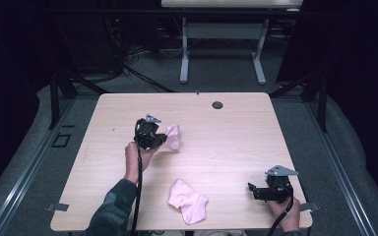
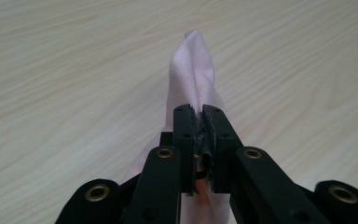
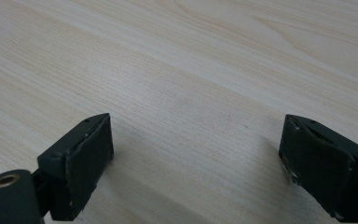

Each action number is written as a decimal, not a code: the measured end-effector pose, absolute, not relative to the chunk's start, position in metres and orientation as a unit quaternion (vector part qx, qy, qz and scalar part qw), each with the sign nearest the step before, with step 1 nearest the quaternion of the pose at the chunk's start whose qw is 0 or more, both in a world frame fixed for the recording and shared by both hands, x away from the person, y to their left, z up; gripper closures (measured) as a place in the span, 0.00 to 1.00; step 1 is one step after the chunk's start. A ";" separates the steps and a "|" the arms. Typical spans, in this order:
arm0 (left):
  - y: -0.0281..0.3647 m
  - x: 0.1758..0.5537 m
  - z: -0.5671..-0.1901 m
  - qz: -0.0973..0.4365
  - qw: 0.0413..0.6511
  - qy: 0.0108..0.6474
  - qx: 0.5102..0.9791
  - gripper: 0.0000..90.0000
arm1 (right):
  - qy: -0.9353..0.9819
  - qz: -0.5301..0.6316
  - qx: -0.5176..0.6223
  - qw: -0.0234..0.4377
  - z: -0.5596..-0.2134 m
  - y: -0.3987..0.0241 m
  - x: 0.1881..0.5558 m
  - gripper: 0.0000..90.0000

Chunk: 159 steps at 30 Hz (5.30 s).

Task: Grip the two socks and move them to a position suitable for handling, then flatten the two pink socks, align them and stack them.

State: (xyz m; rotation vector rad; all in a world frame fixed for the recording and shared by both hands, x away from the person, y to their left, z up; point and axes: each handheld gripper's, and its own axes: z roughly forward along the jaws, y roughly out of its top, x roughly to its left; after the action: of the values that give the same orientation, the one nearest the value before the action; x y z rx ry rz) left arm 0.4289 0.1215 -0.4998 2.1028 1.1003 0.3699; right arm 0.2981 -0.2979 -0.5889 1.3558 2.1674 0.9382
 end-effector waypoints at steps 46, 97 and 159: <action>0.073 0.376 -0.542 0.083 0.343 0.371 0.859 0.24 | 0.776 0.334 0.493 0.207 -0.588 -0.297 0.298 0.10; 0.155 0.264 -0.570 0.154 0.348 0.426 0.821 0.13 | 0.826 0.347 0.437 0.082 -0.556 -0.148 0.262 0.45; 0.086 0.224 -0.549 0.180 0.330 0.268 0.887 0.62 | 0.857 0.288 0.420 0.084 -0.542 -0.147 0.283 0.90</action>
State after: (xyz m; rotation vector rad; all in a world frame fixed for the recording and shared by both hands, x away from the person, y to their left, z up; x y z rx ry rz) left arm 0.2243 0.0855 -0.5492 2.3197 0.7010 0.4712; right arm 0.2829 -0.1469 -0.5416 1.2517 2.5550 0.8605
